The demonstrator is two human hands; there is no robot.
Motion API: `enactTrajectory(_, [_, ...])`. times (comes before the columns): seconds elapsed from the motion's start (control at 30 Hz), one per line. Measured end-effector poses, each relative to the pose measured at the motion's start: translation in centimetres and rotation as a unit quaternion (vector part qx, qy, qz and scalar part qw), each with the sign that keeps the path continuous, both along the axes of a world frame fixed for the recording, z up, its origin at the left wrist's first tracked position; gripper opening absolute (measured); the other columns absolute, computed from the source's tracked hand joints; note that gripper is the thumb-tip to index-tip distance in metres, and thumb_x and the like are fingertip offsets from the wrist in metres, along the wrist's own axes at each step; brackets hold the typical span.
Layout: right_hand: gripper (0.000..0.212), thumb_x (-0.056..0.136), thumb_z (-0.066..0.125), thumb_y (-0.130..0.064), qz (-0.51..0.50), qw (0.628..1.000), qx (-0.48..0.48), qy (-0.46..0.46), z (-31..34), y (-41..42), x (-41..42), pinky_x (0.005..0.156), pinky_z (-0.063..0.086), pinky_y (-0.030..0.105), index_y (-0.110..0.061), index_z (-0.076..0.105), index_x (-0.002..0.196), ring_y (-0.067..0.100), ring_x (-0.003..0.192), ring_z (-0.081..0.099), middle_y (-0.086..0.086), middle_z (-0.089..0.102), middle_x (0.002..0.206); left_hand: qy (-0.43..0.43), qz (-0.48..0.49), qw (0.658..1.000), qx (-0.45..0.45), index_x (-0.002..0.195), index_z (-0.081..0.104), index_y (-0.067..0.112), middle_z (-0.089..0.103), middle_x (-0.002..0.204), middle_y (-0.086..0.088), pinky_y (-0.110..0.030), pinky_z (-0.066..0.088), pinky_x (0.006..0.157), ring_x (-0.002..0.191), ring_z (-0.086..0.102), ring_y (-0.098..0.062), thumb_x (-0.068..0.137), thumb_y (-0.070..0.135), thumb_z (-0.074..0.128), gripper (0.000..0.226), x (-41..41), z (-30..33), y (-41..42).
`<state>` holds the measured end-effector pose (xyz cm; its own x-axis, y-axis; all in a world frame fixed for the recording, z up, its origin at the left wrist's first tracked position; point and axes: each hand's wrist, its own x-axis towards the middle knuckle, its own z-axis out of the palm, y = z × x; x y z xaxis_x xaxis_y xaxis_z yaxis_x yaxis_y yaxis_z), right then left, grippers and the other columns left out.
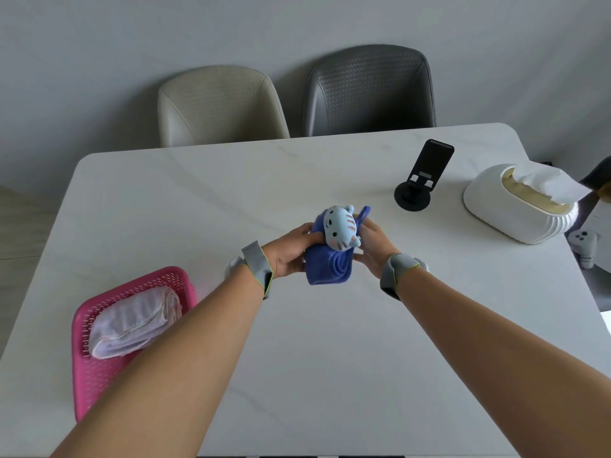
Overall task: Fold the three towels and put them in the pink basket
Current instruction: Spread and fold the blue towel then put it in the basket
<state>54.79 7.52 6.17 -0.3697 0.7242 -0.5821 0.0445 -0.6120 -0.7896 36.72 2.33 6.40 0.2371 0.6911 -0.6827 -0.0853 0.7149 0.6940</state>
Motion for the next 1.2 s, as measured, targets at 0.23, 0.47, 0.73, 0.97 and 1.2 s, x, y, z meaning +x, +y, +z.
enactTrajectory(0.23, [0.066,0.087,0.049,-0.077,0.066,0.992,-0.094,0.045,2.0,-4.8,-4.0,0.098,0.055,0.054,-0.032,0.060,0.133,0.028,0.115,0.068,0.005,0.067,0.127,0.010,0.235,0.971,0.043,0.128,0.066,0.012,0.072,0.121,-0.013,-0.039,0.059,0.079,0.110,0.070,-0.025,0.091,0.027,0.066,0.039,-3.4,2.0,-2.9])
enactTrajectory(0.47, [0.059,0.089,0.078,-0.027,0.049,0.998,0.023,0.019,2.2,-8.1,-9.5,0.078,0.064,0.044,-0.021,0.046,0.138,0.028,0.107,0.070,0.014,0.059,0.130,0.086,0.375,0.921,0.056,0.145,0.026,0.039,0.060,0.131,-0.001,-0.046,0.063,0.074,0.108,0.070,-0.023,0.088,0.022,0.069,0.073,-6.1,3.0,-8.1])
enactTrajectory(0.73, [0.041,0.071,0.059,-0.016,0.117,0.993,0.011,0.008,3.1,-10.2,-15.7,0.079,0.056,0.044,-0.013,0.064,0.111,0.028,0.092,0.065,0.014,0.069,0.110,0.146,0.412,0.898,0.043,0.124,0.053,0.016,0.068,0.122,-0.004,-0.040,0.062,0.085,0.109,0.069,-0.019,0.086,0.032,0.075,0.047,-12.5,3.9,-15.6])
enactTrajectory(0.97, [0.037,0.068,0.051,-0.019,0.245,0.969,0.036,-0.014,4.2,-14.8,-22.3,0.078,0.051,0.038,-0.014,0.063,0.103,0.024,0.089,0.060,0.007,0.065,0.101,0.279,0.381,0.882,-0.003,0.089,0.061,0.010,0.071,0.090,-0.014,-0.041,0.060,0.079,0.087,0.071,-0.025,0.078,0.041,0.070,0.034,-19.6,4.4,-24.3])
enactTrajectory(1.2, [0.032,0.093,0.060,-0.008,0.310,0.934,0.160,-0.082,1.0,-20.5,-26.5,0.083,0.053,0.034,-0.009,0.058,0.124,0.024,0.098,0.062,0.009,0.063,0.116,0.479,0.293,0.827,-0.031,0.117,0.063,0.019,0.070,0.095,0.003,-0.028,0.048,0.074,0.087,0.065,-0.019,0.089,0.027,0.064,0.029,-22.7,4.8,-31.2])
